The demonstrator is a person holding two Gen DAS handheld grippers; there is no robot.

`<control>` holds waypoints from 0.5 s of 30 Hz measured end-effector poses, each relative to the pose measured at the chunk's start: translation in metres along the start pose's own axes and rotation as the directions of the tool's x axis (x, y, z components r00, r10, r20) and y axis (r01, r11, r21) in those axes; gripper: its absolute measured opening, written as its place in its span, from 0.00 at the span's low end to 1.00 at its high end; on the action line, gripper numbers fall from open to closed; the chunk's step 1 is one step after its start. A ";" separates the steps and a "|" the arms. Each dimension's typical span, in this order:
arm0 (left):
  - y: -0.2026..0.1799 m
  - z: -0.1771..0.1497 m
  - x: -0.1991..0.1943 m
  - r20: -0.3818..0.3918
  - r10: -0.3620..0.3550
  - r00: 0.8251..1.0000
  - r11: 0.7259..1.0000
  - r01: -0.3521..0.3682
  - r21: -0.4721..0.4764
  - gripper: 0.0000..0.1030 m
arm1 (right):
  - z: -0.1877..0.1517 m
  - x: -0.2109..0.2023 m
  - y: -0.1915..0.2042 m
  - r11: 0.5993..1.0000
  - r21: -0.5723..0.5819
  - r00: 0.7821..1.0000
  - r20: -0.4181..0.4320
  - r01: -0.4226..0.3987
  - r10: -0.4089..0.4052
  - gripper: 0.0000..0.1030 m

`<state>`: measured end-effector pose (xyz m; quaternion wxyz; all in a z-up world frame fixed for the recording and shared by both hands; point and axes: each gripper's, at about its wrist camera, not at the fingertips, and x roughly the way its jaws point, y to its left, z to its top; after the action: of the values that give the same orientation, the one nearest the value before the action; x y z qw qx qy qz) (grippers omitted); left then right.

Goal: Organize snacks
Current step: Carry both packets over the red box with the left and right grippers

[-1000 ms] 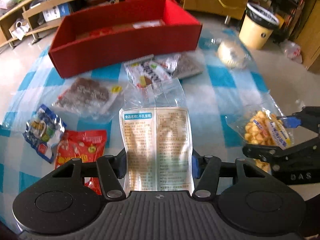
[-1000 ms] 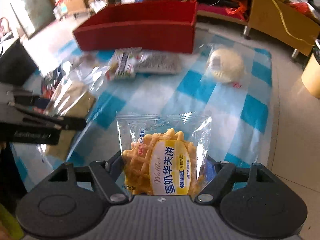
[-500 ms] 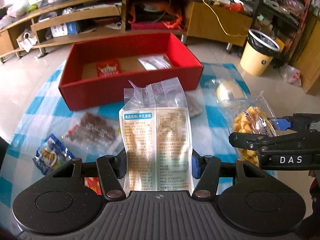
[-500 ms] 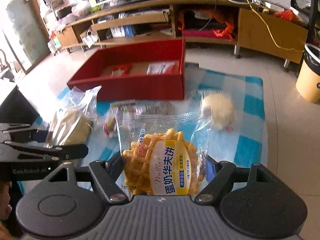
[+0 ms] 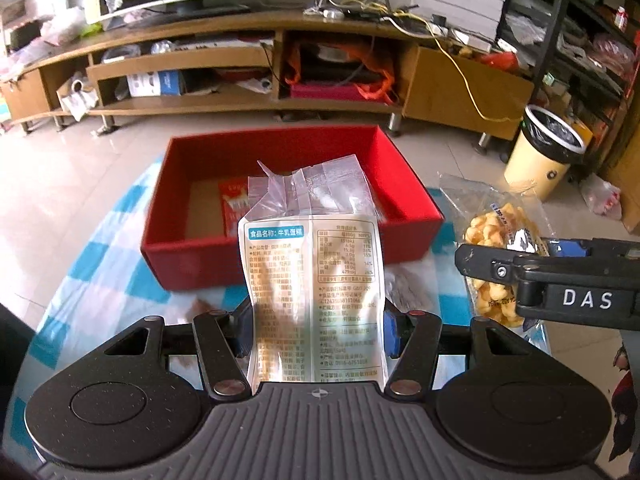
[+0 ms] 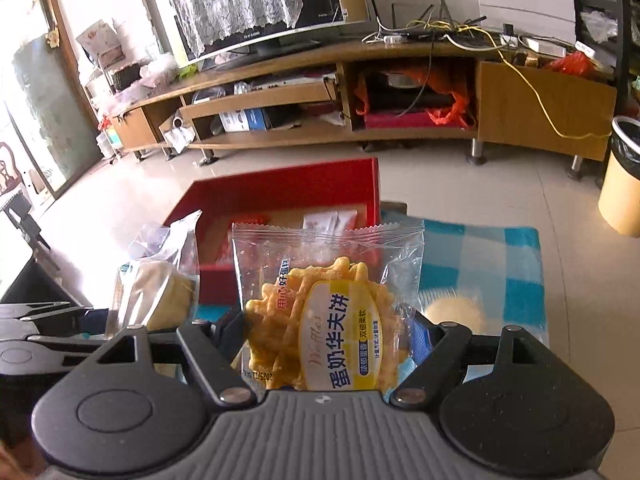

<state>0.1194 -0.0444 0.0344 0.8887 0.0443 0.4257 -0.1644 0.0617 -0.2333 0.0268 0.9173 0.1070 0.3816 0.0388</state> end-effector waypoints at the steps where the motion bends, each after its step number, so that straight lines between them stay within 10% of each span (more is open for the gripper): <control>1: 0.000 0.003 0.001 0.005 0.006 1.000 1.000 -0.006 -0.002 0.63 | 0.003 0.003 0.001 1.000 0.001 1.000 0.003 -0.001 0.001 0.75; 15: 0.013 0.042 0.028 0.038 0.070 0.997 0.997 -0.069 -0.029 0.63 | 0.047 0.040 0.006 1.000 0.022 0.999 0.050 -0.009 0.008 0.75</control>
<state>0.1714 -0.0487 0.0387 0.9025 0.0434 0.4089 -0.1282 0.1232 -0.2287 0.0330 0.9250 0.1200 0.3587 0.0358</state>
